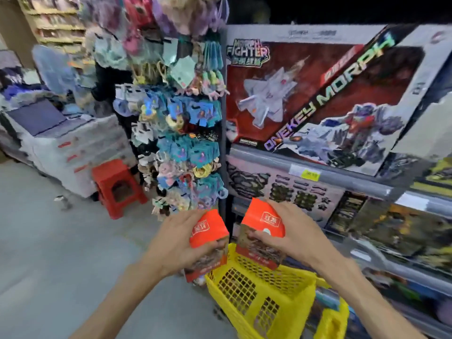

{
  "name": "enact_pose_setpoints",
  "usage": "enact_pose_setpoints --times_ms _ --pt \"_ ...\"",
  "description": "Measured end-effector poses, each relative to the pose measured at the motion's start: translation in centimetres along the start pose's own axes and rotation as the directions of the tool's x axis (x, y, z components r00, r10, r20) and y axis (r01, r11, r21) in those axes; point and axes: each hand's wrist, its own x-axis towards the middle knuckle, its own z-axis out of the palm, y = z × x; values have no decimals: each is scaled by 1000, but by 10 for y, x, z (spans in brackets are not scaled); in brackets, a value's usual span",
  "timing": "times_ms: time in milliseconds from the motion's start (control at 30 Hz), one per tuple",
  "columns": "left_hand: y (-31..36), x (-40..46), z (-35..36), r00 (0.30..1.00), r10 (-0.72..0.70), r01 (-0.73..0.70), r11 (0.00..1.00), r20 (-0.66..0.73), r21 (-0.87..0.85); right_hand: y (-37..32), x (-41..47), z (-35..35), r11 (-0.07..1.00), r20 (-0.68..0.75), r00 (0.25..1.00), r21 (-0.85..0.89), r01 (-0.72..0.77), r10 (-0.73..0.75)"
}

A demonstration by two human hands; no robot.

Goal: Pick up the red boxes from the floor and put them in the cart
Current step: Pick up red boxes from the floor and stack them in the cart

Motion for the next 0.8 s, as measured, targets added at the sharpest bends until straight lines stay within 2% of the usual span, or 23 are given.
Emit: enact_pose_setpoints --times_ms 167,267,400,567,733,800 --pt "-38 89 53 957 251 -245 968 148 -60 20 16 26 969 -96 966 -47 -244 239" --pt "-55 133 87 900 371 -351 928 230 -122 28 18 48 910 -129 907 -58 -411 401" --pt "-73 179 136 789 501 -479 864 354 -156 37 18 78 808 -168 799 -24 -588 577" --pt "-90 206 223 699 565 -505 824 440 -256 57 13 135 726 -165 723 -48 -686 671" --pt "-122 201 342 651 554 -494 828 519 -263 89 -1 217 668 -152 662 -17 -744 734" --pt "-133 199 390 627 560 -505 821 542 -264 104 -8 253 668 -137 662 -4 -744 737"
